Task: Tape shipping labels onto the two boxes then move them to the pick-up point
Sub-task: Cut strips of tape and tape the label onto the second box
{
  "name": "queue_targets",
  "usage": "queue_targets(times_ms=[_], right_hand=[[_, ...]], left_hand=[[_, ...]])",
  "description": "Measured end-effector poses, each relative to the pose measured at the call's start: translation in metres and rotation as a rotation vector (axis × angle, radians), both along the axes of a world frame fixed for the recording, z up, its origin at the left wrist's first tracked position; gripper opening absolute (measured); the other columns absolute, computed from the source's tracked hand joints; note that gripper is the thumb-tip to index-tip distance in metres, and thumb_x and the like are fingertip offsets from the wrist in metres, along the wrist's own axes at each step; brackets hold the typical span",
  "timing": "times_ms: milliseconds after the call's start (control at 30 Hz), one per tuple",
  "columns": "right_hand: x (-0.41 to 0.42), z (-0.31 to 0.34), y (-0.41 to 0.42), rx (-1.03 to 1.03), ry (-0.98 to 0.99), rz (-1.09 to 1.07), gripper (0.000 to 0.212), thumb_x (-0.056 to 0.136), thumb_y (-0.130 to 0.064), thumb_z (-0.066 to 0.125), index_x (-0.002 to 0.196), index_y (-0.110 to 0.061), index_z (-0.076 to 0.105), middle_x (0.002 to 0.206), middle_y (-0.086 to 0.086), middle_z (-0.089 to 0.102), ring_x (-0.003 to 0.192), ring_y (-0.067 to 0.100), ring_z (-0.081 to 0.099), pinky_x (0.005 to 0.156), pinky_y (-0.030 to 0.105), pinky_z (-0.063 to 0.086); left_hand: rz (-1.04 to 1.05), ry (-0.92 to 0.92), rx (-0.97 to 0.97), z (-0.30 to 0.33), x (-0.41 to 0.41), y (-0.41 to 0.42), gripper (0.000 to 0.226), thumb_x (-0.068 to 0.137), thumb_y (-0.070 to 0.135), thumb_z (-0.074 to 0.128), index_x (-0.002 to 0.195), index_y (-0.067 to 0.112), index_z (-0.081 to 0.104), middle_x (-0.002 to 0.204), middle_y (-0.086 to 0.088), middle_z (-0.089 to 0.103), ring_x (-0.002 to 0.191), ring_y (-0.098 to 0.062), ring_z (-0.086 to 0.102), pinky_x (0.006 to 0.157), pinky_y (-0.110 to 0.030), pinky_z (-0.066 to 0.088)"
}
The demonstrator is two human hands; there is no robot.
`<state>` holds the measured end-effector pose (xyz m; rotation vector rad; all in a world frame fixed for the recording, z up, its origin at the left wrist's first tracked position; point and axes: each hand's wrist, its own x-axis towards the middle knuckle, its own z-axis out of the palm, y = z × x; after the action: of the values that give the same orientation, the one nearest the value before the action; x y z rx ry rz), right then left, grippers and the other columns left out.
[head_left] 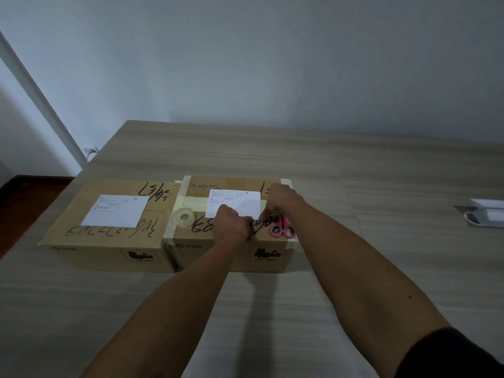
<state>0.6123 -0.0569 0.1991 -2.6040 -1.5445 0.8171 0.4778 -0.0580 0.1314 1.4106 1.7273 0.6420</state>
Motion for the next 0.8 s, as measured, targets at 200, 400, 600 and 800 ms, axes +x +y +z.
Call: queue_targets(times_ms=[200,400,600,800], right_hand=[[-0.003,-0.002,0.000,0.028,0.033,0.014,0.054,0.069,-0.038,0.094,0.091,-0.015,0.051,0.090,0.003,0.058,0.093,0.025,0.062,0.074,0.035,0.049],[0.002,-0.003,-0.008,0.043,-0.008,0.024,0.064,0.068,-0.040,0.095,0.104,-0.012,0.051,0.096,0.005,0.062,0.097,0.027,0.064,0.074,0.036,0.049],[0.002,-0.002,-0.014,0.078,-0.050,0.017,0.057,0.069,-0.029,0.095,0.102,-0.015,0.050,0.095,0.006,0.062,0.092,0.027,0.062,0.071,0.036,0.048],[0.000,-0.009,-0.024,0.319,-0.066,-0.198,0.015,0.089,-0.020,0.069,0.098,-0.012,0.059,0.104,0.008,0.065,0.091,0.029,0.064,0.072,0.033,0.046]], left_hand=[[-0.002,-0.017,-0.030,-0.002,-0.004,0.004,0.042,0.080,0.031,0.088,0.098,0.007,0.057,0.087,-0.008,0.066,0.074,-0.020,0.061,0.052,-0.028,0.037],[-0.034,0.053,-0.054,0.002,-0.005,0.006,0.045,0.077,0.036,0.089,0.093,0.007,0.058,0.086,-0.007,0.063,0.074,-0.019,0.060,0.047,-0.024,0.032],[-0.050,0.079,-0.022,0.007,-0.016,0.012,0.033,0.081,0.026,0.086,0.094,0.005,0.065,0.088,-0.009,0.070,0.076,-0.022,0.064,0.054,-0.027,0.043],[-0.091,0.212,0.319,0.019,-0.058,0.016,0.017,0.091,0.025,0.070,0.100,0.017,0.058,0.094,-0.002,0.065,0.084,-0.024,0.060,0.069,-0.033,0.042]])
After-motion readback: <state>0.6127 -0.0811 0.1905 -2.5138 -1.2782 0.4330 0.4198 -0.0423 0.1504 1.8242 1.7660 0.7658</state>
